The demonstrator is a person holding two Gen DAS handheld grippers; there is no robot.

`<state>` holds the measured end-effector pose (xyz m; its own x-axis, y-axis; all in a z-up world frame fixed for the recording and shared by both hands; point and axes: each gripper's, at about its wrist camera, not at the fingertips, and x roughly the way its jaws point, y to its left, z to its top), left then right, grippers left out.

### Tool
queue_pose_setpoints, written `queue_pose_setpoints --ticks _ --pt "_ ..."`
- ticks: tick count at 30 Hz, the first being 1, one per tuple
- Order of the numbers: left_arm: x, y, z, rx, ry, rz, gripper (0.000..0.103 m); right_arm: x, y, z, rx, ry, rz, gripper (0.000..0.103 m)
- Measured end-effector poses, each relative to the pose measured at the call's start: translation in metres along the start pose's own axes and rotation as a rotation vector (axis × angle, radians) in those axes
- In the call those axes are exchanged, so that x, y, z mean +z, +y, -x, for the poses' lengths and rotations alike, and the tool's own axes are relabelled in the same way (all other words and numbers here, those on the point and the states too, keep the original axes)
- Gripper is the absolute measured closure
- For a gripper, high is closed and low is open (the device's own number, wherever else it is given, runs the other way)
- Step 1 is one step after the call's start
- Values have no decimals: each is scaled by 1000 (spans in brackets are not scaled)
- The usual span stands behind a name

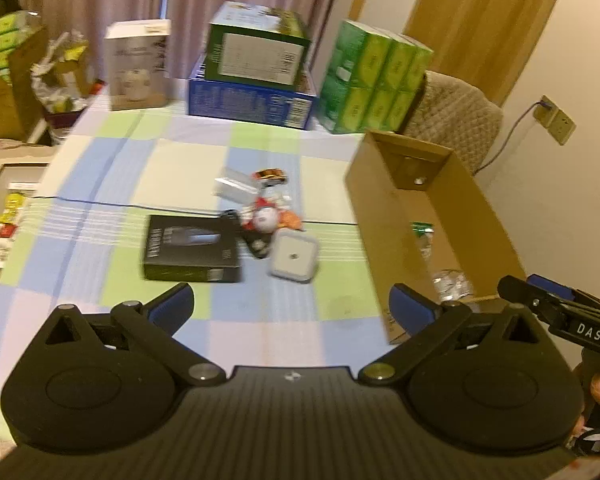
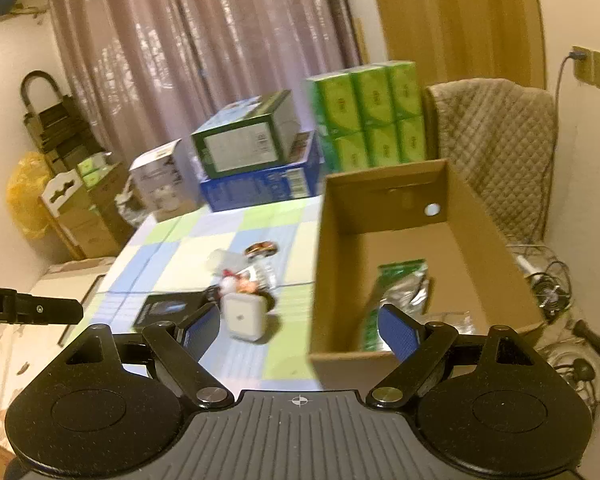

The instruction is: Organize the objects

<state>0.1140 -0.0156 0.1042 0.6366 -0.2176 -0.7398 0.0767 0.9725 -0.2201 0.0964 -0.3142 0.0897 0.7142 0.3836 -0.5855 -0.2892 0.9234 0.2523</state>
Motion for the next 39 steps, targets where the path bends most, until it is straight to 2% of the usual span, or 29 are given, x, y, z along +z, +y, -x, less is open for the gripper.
queue_pose_setpoints --ticks 11,16,24,31,39 --pt "-22 32 50 134 -41 -60 1 -26 45 1 86 22 49 19" --pt "-34 40 60 139 -48 -80 1 -37 60 1 91 38 84 19" --pt "-42 54 47 122 -23 -114 1 -54 74 -1 78 48 91 19" --pt "-43 61 25 108 -5 -120 1 -64 72 -12 63 77 75 19" --pt "-36 72 0 148 1 -133 1 -63 71 -44 71 75 97 19"
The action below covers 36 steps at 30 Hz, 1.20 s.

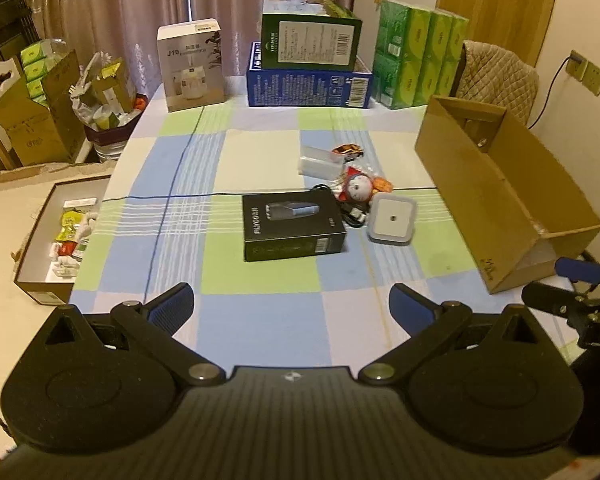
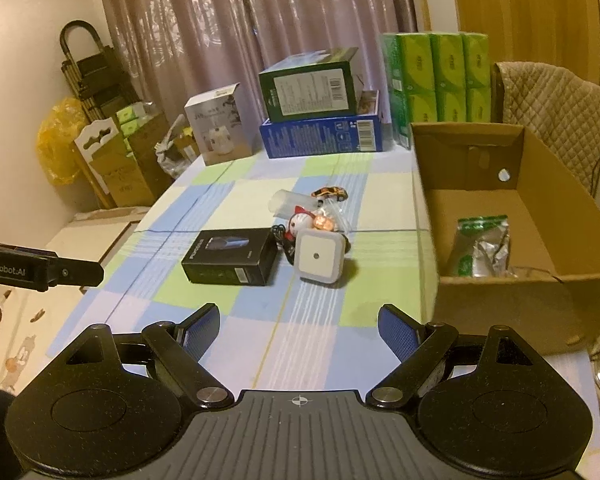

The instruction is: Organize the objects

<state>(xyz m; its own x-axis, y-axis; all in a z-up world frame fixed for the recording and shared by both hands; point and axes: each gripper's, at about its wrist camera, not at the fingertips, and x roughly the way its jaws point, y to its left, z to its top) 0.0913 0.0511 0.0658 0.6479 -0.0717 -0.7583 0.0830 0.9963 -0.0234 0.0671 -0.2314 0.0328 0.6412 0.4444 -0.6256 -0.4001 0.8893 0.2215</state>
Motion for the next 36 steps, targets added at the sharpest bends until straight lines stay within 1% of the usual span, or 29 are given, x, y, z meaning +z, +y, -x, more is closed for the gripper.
queue_pose_setpoints --ticks 7,11,16,21,24,28,30,32,34,36 --pt "4 9 -26 31 1 20 1 3 -4 -38 0 -5 5 19" --pt "5 15 -52 31 8 39 1 6 -4 -59 -16 -19 13 19" --pt "10 23 -90 13 7 79 1 11 -5 -93 -39 -27 -3 19" --pt "17 26 -124 26 -8 53 1 13 -9 -129 -64 -11 2 19" --pt "20 31 -142 14 -16 36 1 13 -13 -147 -78 0 2 19" --pt "19 37 -167 28 0 11 1 13 -18 -169 -84 19 2 19" --pt "18 40 -178 9 20 21 1 14 -18 -179 -86 24 12 19" --pt "19 42 -185 -7 40 20 1 14 -19 -188 -89 27 8 19" --pt "21 42 -185 -7 22 5 1 14 -19 -196 -99 29 0 20" --pt "23 43 -187 9 20 0 1 14 -20 -202 -106 29 -13 20"
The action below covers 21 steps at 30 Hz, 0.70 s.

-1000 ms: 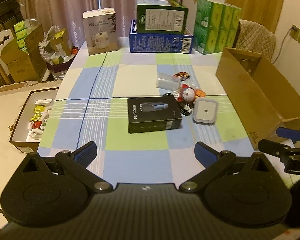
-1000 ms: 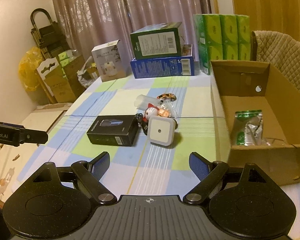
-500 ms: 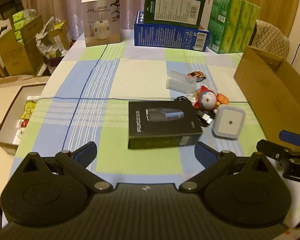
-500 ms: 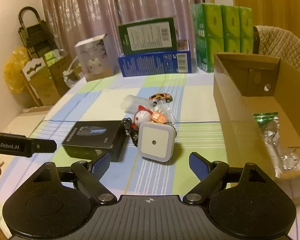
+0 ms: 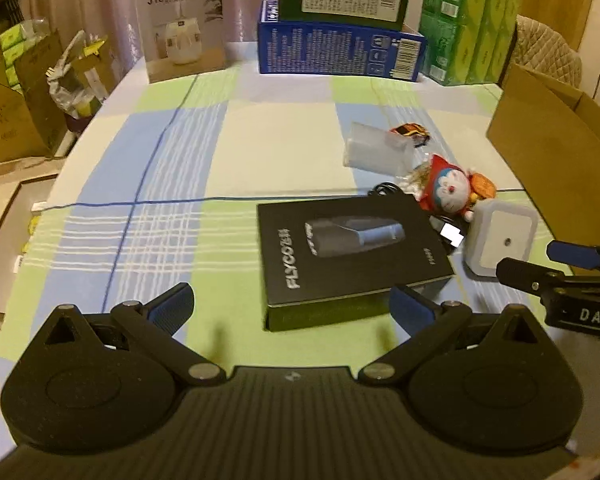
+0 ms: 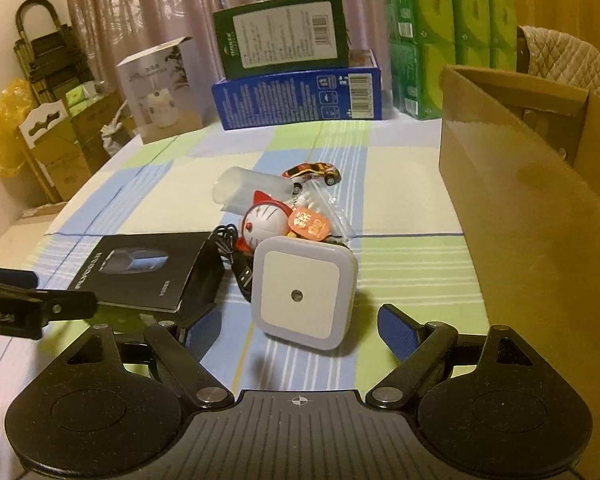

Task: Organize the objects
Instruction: 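Grasp the white square night light with the right gripper while the left gripper grasps the black FLYCO box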

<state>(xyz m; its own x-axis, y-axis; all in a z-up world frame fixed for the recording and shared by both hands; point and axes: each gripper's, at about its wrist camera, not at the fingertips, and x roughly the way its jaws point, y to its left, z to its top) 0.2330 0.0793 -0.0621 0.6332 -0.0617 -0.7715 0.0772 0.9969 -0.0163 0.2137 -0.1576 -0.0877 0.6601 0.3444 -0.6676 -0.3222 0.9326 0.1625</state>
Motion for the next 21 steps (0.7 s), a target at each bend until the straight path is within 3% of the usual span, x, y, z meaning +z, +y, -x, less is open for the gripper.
queue_pose_setpoints --ticks 8,13,21 --pt "6 9 -3 8 -6 26 1 3 7 -22 -38 -9 -30 21" --pt "7 14 -4 -12 -4 61 1 6 7 -31 -67 -8 -52 41" --pt "7 16 -3 -35 -3 78 1 -1 18 -15 -20 -7 -11 41"
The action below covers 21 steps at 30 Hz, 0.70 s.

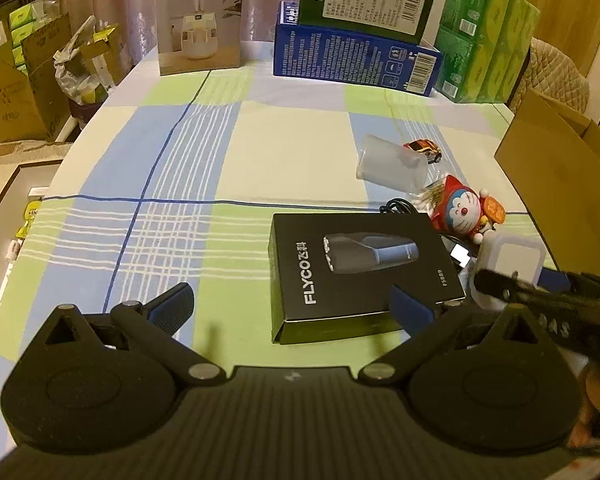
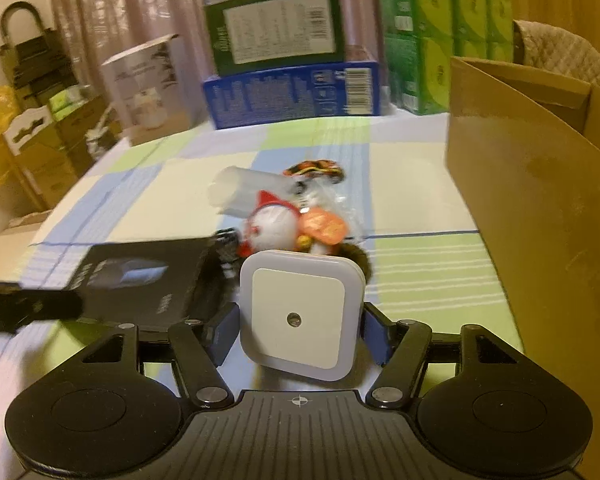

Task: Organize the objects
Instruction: 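Grasp the white square night light with the right gripper while the left gripper grasps the black FLYCO box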

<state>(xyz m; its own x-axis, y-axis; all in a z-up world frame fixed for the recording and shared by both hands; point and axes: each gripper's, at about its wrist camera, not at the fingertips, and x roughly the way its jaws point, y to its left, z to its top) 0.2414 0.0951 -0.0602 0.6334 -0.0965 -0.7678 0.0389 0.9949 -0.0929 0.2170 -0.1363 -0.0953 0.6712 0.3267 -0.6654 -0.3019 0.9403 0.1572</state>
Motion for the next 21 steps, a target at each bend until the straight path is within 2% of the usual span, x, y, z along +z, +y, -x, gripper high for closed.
queue_pose_setpoints --ticks 8,12,17,21 --pt "1 9 -6 -62 17 55 1 -1 12 -5 105 28 20 41" --pt "4 8 -8 -150 0 75 3 -4 9 -7 121 39 26 41" --pt "6 3 -17 -157 12 47 4 -5 6 -5 133 42 29 41" --pt "2 2 -18 -219 28 64 7 -6 6 -4 157 49 34 41"
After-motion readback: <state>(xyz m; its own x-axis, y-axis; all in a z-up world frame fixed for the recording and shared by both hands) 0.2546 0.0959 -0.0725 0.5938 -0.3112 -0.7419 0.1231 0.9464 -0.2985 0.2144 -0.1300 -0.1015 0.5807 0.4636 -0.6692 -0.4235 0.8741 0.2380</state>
